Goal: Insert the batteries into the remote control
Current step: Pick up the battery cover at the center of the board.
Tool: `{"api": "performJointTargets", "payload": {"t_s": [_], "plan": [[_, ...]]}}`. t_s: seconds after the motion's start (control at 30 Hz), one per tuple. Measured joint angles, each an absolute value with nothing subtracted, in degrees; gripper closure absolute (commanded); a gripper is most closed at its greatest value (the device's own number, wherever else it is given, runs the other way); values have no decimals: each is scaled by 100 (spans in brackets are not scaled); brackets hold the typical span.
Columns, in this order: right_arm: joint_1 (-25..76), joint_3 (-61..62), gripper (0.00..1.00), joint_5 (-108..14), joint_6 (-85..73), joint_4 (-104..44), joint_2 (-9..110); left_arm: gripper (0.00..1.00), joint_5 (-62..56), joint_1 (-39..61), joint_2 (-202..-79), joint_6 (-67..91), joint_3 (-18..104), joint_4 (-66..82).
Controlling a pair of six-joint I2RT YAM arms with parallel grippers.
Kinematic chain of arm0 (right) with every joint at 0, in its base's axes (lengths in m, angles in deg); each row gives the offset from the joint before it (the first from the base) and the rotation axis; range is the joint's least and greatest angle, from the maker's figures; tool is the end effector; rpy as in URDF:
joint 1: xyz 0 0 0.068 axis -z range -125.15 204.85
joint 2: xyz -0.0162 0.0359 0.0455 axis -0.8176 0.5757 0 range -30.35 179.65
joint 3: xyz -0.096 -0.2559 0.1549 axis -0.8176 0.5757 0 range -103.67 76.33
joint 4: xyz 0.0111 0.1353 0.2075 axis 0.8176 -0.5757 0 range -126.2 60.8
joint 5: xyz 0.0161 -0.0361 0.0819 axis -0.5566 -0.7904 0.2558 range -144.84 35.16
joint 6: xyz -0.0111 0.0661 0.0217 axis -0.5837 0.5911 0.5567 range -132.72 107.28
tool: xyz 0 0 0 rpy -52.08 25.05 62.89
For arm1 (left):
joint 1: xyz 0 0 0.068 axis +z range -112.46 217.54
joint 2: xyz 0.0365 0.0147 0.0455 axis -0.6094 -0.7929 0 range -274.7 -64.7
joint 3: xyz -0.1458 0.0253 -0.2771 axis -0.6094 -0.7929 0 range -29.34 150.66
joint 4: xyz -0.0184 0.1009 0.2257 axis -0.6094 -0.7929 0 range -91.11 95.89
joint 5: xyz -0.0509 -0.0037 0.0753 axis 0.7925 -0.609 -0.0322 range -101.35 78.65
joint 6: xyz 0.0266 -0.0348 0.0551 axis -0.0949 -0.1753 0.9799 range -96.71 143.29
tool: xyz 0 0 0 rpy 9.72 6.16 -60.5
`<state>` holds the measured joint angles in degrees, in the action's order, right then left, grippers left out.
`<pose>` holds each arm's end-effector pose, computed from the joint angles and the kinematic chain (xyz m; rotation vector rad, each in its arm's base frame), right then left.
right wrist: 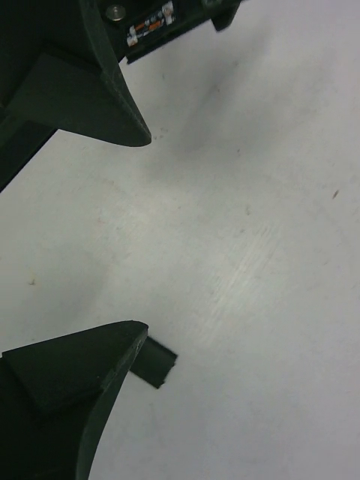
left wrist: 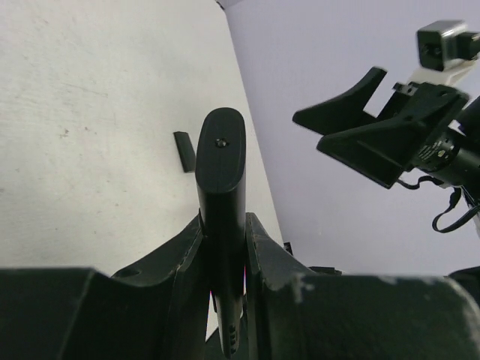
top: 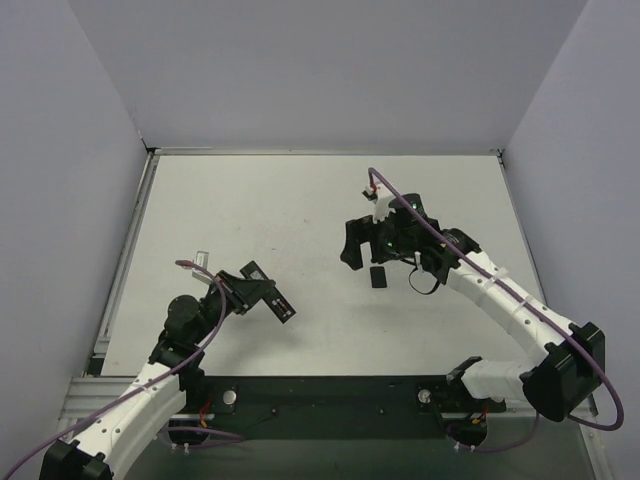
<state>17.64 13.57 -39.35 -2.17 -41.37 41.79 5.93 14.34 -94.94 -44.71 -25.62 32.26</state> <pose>0.2167 0.1838 0.3794 -0.6453 1.9154 0.8043 0.1010 -0.0620 0.2183 -0.4243 1.7294 -1.4419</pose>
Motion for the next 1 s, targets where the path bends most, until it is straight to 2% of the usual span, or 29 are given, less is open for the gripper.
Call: {"api": "performJointTargets", "payload": {"t_s": [0.13, 0.33, 0.67, 0.87, 1.0], "plan": [[2269, 1833, 9, -4123, 150, -4712, 4190, 100, 396, 1434, -9593, -4168, -2557, 3003], [2505, 1999, 12, -4781, 474, -5265, 4730, 100, 162, 1434, -9842, -3916, -2557, 2809], [2557, 1896, 20, -5245, 773, -5321, 6415, 100, -45, 1434, -9630, -3908, -2557, 2472], [2557, 1805, 25, -5389, 854, -5212, 6747, 100, -146, 1439, -9359, -3923, -2557, 2194], [2557, 1713, 33, -5555, 878, -5105, 6974, 100, -181, 1439, -9343, -4002, -2568, 2183]]}}
